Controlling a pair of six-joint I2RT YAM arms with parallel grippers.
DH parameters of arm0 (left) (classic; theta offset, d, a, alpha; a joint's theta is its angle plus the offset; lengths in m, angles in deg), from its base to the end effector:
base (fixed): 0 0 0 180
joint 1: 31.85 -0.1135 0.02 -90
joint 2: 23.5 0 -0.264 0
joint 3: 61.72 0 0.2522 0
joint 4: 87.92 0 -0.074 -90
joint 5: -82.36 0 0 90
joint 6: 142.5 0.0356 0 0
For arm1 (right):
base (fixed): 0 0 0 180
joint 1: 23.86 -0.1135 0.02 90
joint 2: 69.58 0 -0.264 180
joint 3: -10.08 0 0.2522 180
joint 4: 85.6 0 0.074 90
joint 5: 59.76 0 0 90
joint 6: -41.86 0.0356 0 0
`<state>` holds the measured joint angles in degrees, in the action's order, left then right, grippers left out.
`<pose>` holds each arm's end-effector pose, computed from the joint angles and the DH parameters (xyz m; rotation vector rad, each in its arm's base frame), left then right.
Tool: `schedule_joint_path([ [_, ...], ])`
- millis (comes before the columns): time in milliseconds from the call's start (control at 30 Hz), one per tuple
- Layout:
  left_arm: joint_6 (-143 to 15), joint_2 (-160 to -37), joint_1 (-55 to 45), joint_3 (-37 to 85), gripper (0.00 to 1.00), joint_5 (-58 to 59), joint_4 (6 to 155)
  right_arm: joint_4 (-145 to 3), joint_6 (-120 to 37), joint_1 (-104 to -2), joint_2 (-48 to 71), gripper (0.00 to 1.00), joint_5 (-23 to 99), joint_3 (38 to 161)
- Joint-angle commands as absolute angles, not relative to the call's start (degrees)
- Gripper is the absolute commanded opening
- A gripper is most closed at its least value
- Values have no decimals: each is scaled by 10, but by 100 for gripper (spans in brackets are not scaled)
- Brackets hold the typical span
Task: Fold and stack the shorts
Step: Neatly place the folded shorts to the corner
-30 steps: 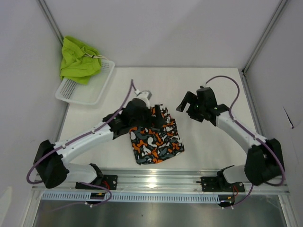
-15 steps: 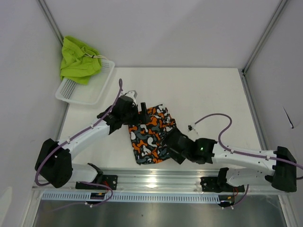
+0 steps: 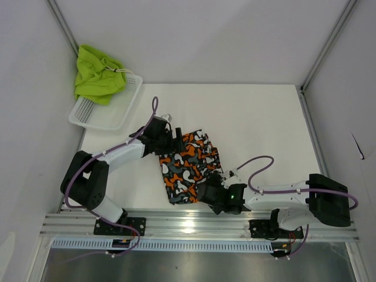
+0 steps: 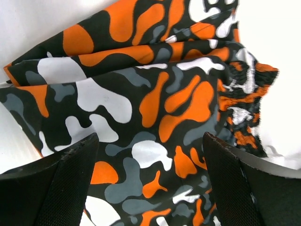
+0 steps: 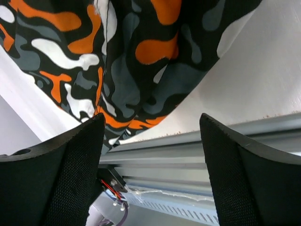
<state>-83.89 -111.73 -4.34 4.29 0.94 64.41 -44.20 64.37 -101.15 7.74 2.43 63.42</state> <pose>0.2775 -0.1505 0.1985 -0.0164 2.5340 -0.6201 0.0682 0.2270 0.1727 0.9304 2.4620 0.6270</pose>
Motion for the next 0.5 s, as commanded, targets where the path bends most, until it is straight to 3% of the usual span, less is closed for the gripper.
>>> schedule_joint_path([
  [0,-824,-1139,-50,66,91,8,660,-491,818,-996,90,81,-10,622],
  [133,-819,-1175,-54,85,91,-37,605,-529,800,-980,122,78,8,624],
  [333,-829,-1190,-66,85,88,-37,583,-522,806,-975,136,49,-7,630],
  [433,-835,-1178,-66,83,88,-62,568,-516,789,-958,121,26,-14,616],
  [467,-837,-1173,-66,74,88,-61,570,-520,778,-951,114,22,-10,610],
])
